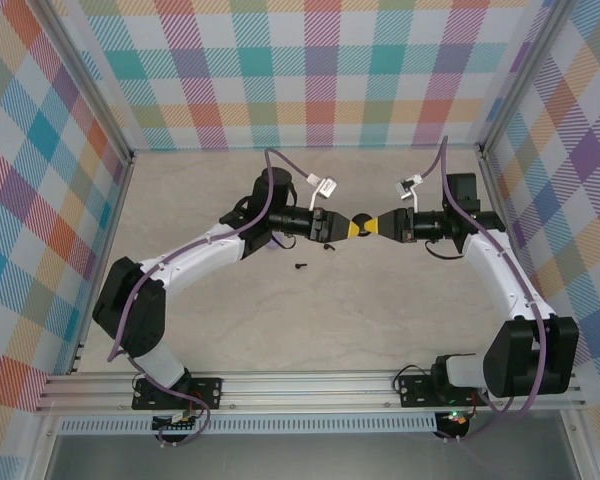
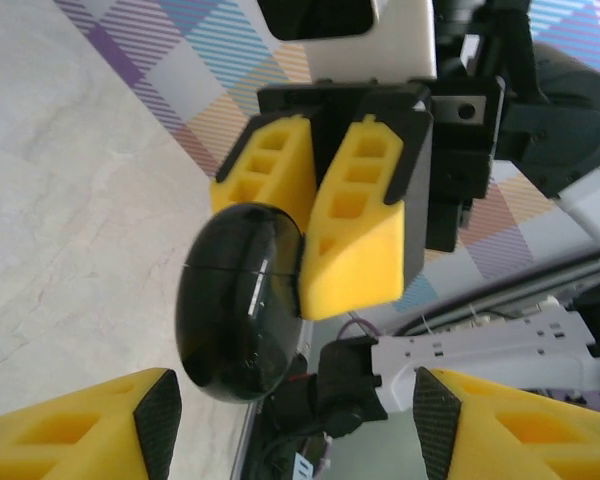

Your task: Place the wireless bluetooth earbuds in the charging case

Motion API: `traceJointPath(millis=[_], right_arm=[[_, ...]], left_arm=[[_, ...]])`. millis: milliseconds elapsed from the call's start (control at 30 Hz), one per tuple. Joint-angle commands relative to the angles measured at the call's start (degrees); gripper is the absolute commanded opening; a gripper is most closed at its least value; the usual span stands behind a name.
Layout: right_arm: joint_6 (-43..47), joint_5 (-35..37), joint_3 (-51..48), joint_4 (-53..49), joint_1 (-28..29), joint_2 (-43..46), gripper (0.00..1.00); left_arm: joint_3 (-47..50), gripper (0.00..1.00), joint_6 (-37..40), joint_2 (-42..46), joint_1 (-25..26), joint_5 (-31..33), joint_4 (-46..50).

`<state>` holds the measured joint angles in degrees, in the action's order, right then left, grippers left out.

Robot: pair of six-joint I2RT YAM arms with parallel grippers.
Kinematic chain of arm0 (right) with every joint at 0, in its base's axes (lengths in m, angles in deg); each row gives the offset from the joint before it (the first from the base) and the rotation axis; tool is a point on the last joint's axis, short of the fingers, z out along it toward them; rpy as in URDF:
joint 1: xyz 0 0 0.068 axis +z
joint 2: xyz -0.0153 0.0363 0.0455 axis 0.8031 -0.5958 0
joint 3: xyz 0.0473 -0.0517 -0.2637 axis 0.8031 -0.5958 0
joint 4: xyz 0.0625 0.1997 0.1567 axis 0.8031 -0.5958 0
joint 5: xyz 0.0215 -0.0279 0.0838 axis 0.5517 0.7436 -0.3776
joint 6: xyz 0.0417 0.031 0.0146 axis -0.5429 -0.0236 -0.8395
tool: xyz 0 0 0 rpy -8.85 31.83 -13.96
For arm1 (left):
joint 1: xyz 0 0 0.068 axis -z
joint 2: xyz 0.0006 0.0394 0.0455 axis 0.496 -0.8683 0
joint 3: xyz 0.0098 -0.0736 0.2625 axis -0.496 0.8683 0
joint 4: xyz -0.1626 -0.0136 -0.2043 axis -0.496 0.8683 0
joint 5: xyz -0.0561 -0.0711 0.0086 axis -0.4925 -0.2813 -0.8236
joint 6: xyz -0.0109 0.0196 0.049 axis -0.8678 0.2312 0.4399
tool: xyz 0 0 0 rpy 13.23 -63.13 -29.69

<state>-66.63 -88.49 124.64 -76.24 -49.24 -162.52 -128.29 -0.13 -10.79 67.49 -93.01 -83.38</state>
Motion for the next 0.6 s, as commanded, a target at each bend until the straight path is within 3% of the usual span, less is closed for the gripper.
traceJointPath(millis=[0,367,567], right_arm=[[3.96,-3.61,2.46,-3.26,0.52,-0.28,0.18],[6.54,-4.45,3.7,-6.16,2.32,-0.08,0.18],[6.76,-3.87,4.03,-6.4,2.36,-0.23,0.18]], left_arm=[[-3.03,0.63,3.03,0.34,-0.4,-4.32,3.83],[-5.42,0.59,3.41,-1.06,-0.49,-3.41,5.84],[-5.95,0.49,3.39,-1.62,-0.5,-4.32,6.44]])
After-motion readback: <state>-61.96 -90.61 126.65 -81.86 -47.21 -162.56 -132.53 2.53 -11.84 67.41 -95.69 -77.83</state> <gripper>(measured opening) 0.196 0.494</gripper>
